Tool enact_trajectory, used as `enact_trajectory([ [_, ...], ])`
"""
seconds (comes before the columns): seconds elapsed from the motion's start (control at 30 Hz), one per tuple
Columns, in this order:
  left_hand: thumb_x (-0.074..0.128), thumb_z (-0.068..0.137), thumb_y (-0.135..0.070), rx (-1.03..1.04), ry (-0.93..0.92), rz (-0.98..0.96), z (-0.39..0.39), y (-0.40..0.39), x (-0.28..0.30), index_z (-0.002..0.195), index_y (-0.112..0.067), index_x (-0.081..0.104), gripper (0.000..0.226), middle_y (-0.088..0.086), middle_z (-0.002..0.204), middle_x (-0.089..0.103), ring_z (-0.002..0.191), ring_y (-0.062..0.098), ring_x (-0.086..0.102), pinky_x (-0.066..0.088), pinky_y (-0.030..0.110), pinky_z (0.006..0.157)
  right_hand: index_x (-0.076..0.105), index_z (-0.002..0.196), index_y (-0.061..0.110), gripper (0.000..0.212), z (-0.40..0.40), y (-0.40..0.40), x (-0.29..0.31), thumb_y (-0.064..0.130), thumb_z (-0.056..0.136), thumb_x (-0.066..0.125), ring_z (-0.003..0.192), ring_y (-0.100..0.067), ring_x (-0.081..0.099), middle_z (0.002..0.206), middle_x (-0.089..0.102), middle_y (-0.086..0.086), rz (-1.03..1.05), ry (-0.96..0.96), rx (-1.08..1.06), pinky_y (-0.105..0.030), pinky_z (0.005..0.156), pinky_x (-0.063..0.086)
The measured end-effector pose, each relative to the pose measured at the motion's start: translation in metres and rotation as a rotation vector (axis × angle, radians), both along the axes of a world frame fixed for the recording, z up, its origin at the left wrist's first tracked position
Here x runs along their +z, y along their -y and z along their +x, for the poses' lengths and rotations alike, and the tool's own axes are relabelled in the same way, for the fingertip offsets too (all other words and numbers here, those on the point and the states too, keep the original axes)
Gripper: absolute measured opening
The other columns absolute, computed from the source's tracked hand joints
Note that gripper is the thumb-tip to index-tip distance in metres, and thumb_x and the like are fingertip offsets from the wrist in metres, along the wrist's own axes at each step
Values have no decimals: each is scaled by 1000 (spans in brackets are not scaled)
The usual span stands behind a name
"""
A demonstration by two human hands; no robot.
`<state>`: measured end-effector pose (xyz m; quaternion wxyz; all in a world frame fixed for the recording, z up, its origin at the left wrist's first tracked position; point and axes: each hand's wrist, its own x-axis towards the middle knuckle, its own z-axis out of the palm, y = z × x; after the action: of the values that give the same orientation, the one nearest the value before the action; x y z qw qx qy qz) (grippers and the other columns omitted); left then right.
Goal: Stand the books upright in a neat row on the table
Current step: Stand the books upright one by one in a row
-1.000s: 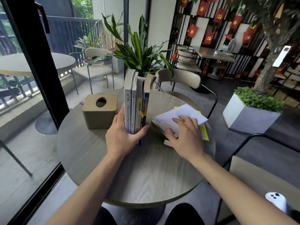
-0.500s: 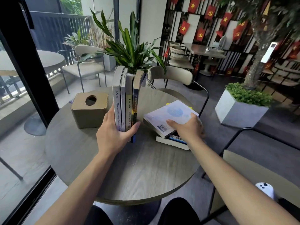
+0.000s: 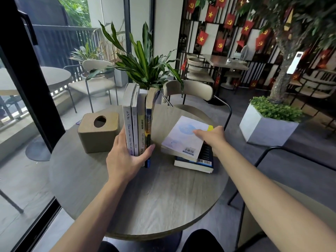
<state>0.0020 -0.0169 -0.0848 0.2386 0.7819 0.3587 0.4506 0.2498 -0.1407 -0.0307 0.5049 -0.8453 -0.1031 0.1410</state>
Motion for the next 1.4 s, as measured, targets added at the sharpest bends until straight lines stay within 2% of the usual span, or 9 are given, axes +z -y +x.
enact_trajectory([
  [0.1,53,66,-87,-4,-7,2,0,-1,0,144,-23,40,101,0,129,58,108,21,59,57,44,81,42,103,7,64,16,-6,9,34,67,88,73,-17,59,87,58,-5,71,-76,41,-30,57,46],
  [0.27,53,65,-88,1,-7,-1,1,-2,-2,143,-25,40,102,-2,129,58,108,20,59,55,40,80,51,112,-4,65,40,-13,21,24,68,89,92,-36,68,103,69,-20,9,-212,91,-51,86,55],
  [0.5,52,63,-89,3,-18,-14,1,-4,-4,143,-22,40,105,-1,128,58,107,20,59,57,44,81,57,110,-9,55,49,-20,24,6,66,87,83,-36,71,94,72,-23,63,-284,77,-50,75,58],
  [0.6,53,64,-87,8,-17,-5,0,-3,-3,144,-22,40,104,-1,129,58,107,20,59,56,43,80,59,109,-8,53,45,-25,26,5,66,87,71,-29,71,93,72,-21,157,-170,48,-36,55,58],
  [0.7,54,65,-87,8,-17,-4,1,-3,-2,144,-23,40,103,-2,129,58,108,19,59,55,40,80,63,100,-4,44,35,-25,32,6,65,88,79,-29,71,90,70,-17,217,-18,10,-45,77,60],
  [0.83,51,65,-89,4,-22,-5,1,-3,-2,146,-23,39,105,-2,129,57,109,17,58,54,38,80,69,79,9,18,11,-24,49,10,70,84,80,-28,72,83,73,-10,319,141,57,-49,77,60],
  [1.1,56,65,-85,19,-13,-7,0,-1,-1,147,-27,37,103,-5,131,57,110,17,59,52,36,81,58,91,20,29,-79,-30,68,17,73,81,67,-6,58,76,60,10,414,615,133,-14,60,43],
  [1.23,56,64,-86,16,-15,-9,-1,0,0,149,-27,35,105,-6,133,56,111,15,58,48,32,82,55,96,15,28,-108,-32,57,18,80,77,67,-3,55,79,58,8,450,672,211,-9,57,40],
  [1.4,57,65,-85,1,-5,-10,-1,0,1,150,-28,34,105,-7,135,55,114,14,57,49,33,84,56,126,11,39,-116,-27,55,23,91,67,70,7,51,87,59,4,362,670,480,-5,62,37],
])
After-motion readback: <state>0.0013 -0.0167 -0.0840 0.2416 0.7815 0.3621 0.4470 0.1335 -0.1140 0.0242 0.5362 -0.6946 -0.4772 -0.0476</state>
